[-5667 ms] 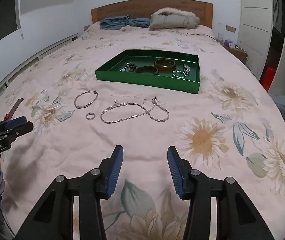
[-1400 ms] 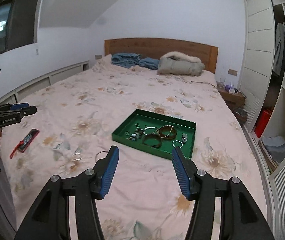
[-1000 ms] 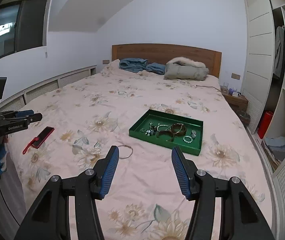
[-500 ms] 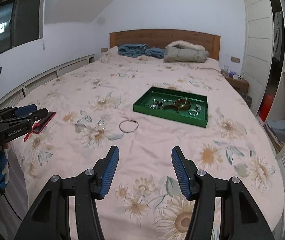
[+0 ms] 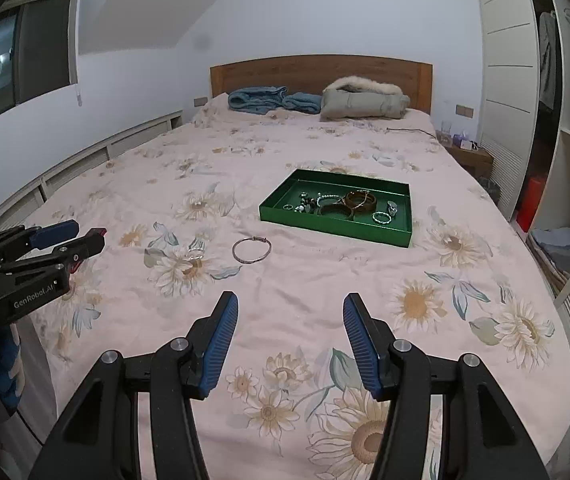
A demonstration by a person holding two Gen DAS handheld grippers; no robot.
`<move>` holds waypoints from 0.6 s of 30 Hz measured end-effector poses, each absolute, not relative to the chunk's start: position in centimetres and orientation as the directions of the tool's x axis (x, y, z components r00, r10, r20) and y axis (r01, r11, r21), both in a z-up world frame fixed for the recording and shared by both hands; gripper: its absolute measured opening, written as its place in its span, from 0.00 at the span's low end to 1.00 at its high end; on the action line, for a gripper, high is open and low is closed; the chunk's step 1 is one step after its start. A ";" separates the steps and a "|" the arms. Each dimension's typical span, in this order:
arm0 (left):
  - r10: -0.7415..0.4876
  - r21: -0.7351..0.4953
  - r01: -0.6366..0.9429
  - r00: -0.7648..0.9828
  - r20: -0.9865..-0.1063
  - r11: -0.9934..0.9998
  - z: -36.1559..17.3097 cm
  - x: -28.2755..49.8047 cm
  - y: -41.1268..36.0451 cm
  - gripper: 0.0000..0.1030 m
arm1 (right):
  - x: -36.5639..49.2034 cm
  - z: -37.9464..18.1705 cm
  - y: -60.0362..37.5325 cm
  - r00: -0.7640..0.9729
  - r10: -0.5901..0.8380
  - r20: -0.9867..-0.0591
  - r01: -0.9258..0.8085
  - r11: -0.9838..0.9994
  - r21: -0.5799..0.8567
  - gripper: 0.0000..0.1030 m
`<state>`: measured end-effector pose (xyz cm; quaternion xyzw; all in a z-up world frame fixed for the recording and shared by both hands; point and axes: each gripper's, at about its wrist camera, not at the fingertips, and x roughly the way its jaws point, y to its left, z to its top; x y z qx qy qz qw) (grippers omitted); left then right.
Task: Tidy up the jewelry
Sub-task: 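Move both open tools back toward the silver bangle and twisted ring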
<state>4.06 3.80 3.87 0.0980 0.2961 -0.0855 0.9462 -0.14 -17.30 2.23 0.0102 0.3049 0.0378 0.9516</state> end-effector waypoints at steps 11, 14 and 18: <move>-0.104 0.139 0.225 0.806 -0.583 0.964 3.4 5.1 4.0 0.43 | 0.9 1.9 -17.0 0.808 0.089 -0.582 -0.077 0.996 0.046 0.53; -0.103 0.141 0.226 0.806 -0.583 0.964 3.2 5.5 4.1 0.43 | 1.4 1.7 -17.0 0.805 0.092 -0.586 -0.079 0.996 0.049 0.53; -0.115 0.126 0.230 0.803 -0.585 0.965 2.7 6.5 4.4 0.43 | 2.2 1.3 -17.0 0.800 0.094 -0.593 -0.078 0.996 0.052 0.53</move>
